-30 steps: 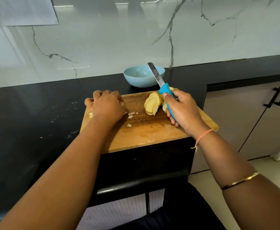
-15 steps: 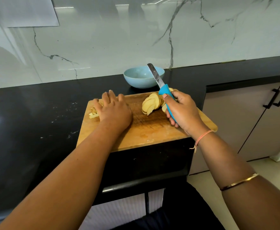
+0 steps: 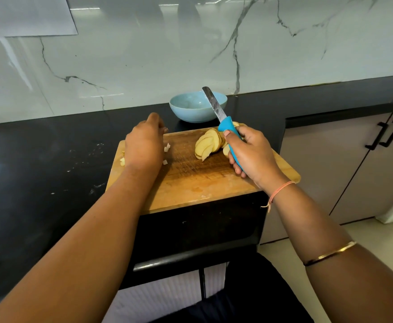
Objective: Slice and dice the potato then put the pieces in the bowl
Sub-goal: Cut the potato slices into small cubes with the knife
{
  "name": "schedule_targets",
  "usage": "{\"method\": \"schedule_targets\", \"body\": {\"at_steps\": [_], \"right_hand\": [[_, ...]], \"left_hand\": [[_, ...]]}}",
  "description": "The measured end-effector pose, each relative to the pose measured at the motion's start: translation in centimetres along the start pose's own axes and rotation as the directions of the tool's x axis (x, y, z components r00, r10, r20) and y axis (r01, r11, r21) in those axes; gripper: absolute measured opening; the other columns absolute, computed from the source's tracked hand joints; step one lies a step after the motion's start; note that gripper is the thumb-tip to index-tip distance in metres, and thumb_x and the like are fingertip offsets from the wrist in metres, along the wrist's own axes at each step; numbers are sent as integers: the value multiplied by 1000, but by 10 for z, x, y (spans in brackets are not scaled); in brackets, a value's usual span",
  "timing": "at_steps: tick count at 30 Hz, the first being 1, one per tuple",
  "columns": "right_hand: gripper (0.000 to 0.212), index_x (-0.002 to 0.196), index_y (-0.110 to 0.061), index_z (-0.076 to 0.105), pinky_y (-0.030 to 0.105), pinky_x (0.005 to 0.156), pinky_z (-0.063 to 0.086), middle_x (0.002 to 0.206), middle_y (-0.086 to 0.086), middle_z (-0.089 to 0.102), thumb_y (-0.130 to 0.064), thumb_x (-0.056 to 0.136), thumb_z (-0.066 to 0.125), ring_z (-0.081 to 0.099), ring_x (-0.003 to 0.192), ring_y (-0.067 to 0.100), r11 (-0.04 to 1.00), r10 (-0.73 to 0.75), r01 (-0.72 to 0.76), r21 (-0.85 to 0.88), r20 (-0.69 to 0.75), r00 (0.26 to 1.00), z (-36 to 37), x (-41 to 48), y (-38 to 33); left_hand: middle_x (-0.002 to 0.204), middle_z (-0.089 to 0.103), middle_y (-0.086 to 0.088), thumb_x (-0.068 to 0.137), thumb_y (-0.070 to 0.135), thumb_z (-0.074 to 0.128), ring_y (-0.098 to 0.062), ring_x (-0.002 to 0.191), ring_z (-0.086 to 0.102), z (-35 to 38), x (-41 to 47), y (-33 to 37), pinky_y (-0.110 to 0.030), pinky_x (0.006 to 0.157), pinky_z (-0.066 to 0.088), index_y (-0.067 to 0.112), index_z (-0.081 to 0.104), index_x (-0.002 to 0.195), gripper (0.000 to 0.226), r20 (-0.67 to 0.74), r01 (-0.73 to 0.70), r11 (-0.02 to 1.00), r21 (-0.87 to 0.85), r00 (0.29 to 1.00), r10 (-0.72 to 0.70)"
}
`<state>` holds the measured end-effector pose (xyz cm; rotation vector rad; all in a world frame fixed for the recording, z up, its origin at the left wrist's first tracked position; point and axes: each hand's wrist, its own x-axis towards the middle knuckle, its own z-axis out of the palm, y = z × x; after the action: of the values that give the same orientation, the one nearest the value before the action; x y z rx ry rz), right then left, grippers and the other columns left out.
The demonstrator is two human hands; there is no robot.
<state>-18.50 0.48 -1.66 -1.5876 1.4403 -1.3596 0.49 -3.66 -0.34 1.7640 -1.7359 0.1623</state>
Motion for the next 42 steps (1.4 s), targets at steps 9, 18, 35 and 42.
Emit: {"method": "schedule_targets", "body": {"at_steps": [9, 18, 35, 42], "right_hand": [[14, 105, -25, 52, 16, 35, 38, 62, 3, 54, -35, 99, 45, 43, 35, 4, 1000, 4, -4, -9, 10, 1000, -1, -1, -1], [23, 111, -19, 55, 16, 34, 36, 62, 2, 54, -35, 98, 46, 43, 33, 4, 998, 4, -5, -57, -8, 1000, 1, 0, 0], [31, 120, -16, 56, 18, 33, 35, 60, 2, 55, -36, 99, 45, 43, 34, 6, 987, 44, -37, -154, 38, 998, 2, 1, -6], [27, 109, -14, 58, 16, 32, 33, 60, 3, 55, -36, 98, 46, 41, 30, 5, 974, 92, -87, -207, 11, 996, 5, -12, -13]], "left_hand": [[94, 65, -4, 98, 37, 45, -22, 86, 57, 5, -14, 17, -36, 72, 49, 14, 65, 100, 31, 6, -248, 962, 111, 969, 249], [99, 55, 5, 84, 48, 65, -13, 92, 52, 22, -26, 37, -29, 79, 49, 22, 56, 101, 33, 193, -288, 956, -49, 937, 292], [92, 63, 2, 86, 18, 65, -11, 86, 58, 2, -24, 31, -20, 68, 46, 17, 63, 95, 9, 281, -100, 970, -221, 946, 161], [92, 69, 6, 83, 20, 73, -6, 86, 60, 5, -25, 29, -19, 78, 47, 18, 71, 90, 8, 316, -66, 920, -385, 928, 199]]}}
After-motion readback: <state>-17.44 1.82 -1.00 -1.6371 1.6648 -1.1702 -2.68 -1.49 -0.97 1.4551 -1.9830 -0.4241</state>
